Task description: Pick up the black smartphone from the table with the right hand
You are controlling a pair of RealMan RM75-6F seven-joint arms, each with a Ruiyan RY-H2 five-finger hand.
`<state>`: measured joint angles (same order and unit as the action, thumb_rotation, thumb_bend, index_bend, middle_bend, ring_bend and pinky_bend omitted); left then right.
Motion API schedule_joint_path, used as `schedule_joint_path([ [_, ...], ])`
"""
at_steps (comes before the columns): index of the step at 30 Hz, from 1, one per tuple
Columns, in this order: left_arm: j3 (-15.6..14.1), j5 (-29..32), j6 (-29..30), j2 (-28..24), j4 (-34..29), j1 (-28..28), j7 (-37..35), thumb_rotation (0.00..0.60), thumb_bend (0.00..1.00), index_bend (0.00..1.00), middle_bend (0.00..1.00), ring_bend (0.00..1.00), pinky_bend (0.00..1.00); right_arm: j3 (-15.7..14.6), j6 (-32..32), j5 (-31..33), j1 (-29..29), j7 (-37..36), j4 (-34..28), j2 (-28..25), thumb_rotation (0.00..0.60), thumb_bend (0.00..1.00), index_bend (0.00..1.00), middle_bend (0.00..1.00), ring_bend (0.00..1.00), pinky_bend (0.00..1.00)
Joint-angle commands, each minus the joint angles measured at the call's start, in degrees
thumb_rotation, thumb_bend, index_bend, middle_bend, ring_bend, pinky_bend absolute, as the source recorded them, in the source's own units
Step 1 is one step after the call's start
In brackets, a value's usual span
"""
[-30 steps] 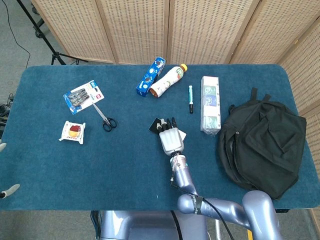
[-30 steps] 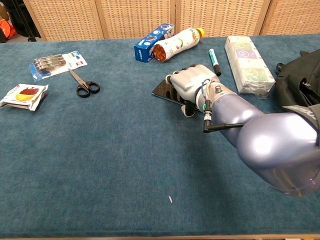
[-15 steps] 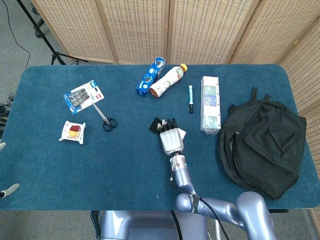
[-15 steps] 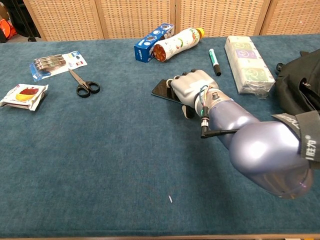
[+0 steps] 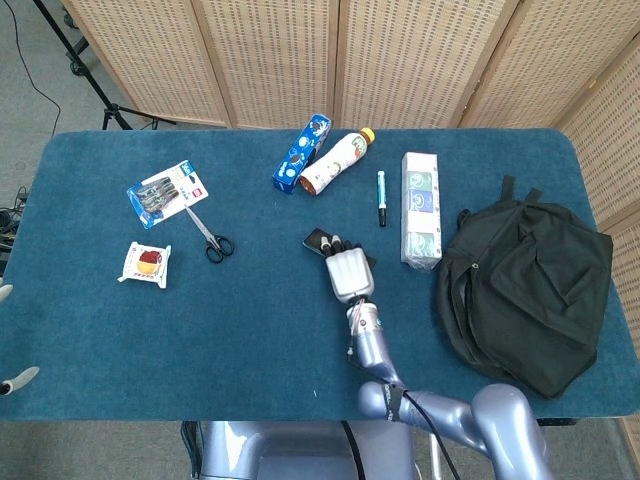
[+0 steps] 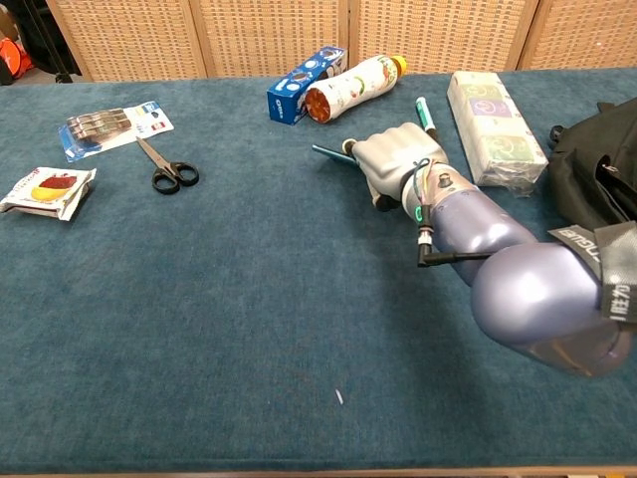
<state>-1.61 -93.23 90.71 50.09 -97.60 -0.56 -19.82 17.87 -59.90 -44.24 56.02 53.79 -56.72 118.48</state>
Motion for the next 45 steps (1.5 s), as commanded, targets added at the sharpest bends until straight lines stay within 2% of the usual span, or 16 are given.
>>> schedule_joint_path([
  [1,0.04,0.15,-0.03,0.04,0.0,0.0,0.09,0.6,0.0,0.06,0.0,0.0,0.05,-0.56,0.43,-3.09,-0.74,-3.87,-0.19,-1.03,0.6,1.0,0.4,0.41,0.39,0.48],
  [7,0.03,0.18,-0.16,0.13,-0.11,-0.04,0.54,0.6,0.0,0.06,0.0,0.0,0.05,0.37,0.65,-4.62,-2.21,-8.33,-4.72,-3.86,0.6,1.0,0.41,0.43,0.42,0.5],
  [11,-0.04,0.13,-0.27,0.22,-0.2,-0.06,0.93,0.6,0.0,0.06,0.0,0.0,0.05,2.76,1.37,-2.96,-3.11,-11.36,-7.36,-5.75,0.6,1.0,0.42,0.44,0.43,0.5],
  [15,-0.01,0.12,-0.29,0.31,-0.33,-0.09,1.33,0.6,0.0,0.06,0.0,0.0,0.05,2.71,0.78,-3.83,-2.67,-10.0,-4.78,-7.36,0.6,1.0,0.42,0.44,0.43,0.5],
  [21,0.04,0.29,-0.44,0.48,-0.45,-0.14,1.82,0.6,0.0,0.06,0.0,0.0,0.05,0.79,1.21,-7.46,-2.57,-11.17,2.98,-8.75,0.6,1.0,0.42,0.4,0.42,0.5],
  [22,0.05,0.35,-0.51,0.51,-0.47,-0.17,1.94,0.6,0.0,0.06,0.0,0.0,0.05,0.75,1.35,-8.01,-2.56,-12.02,4.1,-8.81,0.6,0.97,0.4,0.35,0.37,0.49],
  [24,0.07,0.49,-0.68,0.52,-0.6,-0.22,2.08,0.6,0.0,0.06,0.0,0.0,0.05,0.96,2.17,-8.19,-2.72,-13.59,5.03,-9.04,0.6,0.84,0.33,0.22,0.23,0.4],
  [26,0.12,0.62,-0.8,0.54,-0.66,-0.28,2.17,0.6,0.0,0.06,0.0,0.0,0.05,1.62,3.5,-7.5,-3.09,-15.21,4.2,-9.78,0.6,0.71,0.27,0.14,0.12,0.3],
  [29,0.13,0.71,-0.95,0.57,-0.64,-0.34,2.32,0.6,0.0,0.06,0.0,0.0,0.05,1.75,3.05,-7.97,-3.45,-15.71,2.39,-10.92,0.6,0.67,0.26,0.13,0.1,0.29],
  [33,0.2,0.8,-0.85,0.51,-0.62,-0.32,2.13,0.6,0.0,0.06,0.0,0.0,0.05,0.89,0.51,-11.22,-4.53,-16.66,-3.7,-14.13,0.6,0.63,0.26,0.13,0.1,0.27],
  [34,0.21,0.77,-0.76,0.5,-0.6,-0.29,2.06,0.6,0.0,0.06,0.0,0.0,0.05,0.61,-0.01,-12.02,-4.89,-16.95,-5.4,-15.08,0.6,0.55,0.26,0.13,0.08,0.24],
  [36,0.22,0.69,-0.53,0.47,-0.49,-0.21,1.84,0.6,0.0,0.06,0.0,0.0,0.05,-0.59,-1.53,-14.74,-6.15,-17.83,-9.97,-18.07,0.6,0.33,0.25,0.09,0.03,0.15],
  [38,0.24,0.58,-0.23,0.48,-0.32,-0.1,1.7,0.6,0.0,0.06,0.0,0.0,0.05,-2.35,-2.61,-17.4,-7.92,-18.8,-14.88,-21.85,0.6,0.08,0.19,0.02,0.0,0.06],
  [39,0.23,0.45,-0.04,0.54,-0.18,-0.04,1.76,0.6,0.0,0.06,0.0,0.0,0.05,-3.44,-3.23,-18.55,-9.18,-19.05,-17.88,-24.38,0.6,0.03,0.17,0.01,0.0,0.04],
  [40,0.23,0.33,0.09,0.6,-0.08,0.0,1.9,0.6,0.0,0.06,0.0,0.0,0.04,-4.09,-3.77,-19.31,-10.01,-19.19,-19.78,-26.04,0.6,0.0,0.15,0.0,0.0,0.02],
  [45,0.25,-0.1,0.88,1.18,0.03,0.31,3.34,0.6,0.0,0.05,0.0,0.0,0.03,-8.67,-9.81,-26.84,-16.4,-24.15,-30.07,-35.95,0.6,0.0,0.14,0.0,0.0,0.01],
])
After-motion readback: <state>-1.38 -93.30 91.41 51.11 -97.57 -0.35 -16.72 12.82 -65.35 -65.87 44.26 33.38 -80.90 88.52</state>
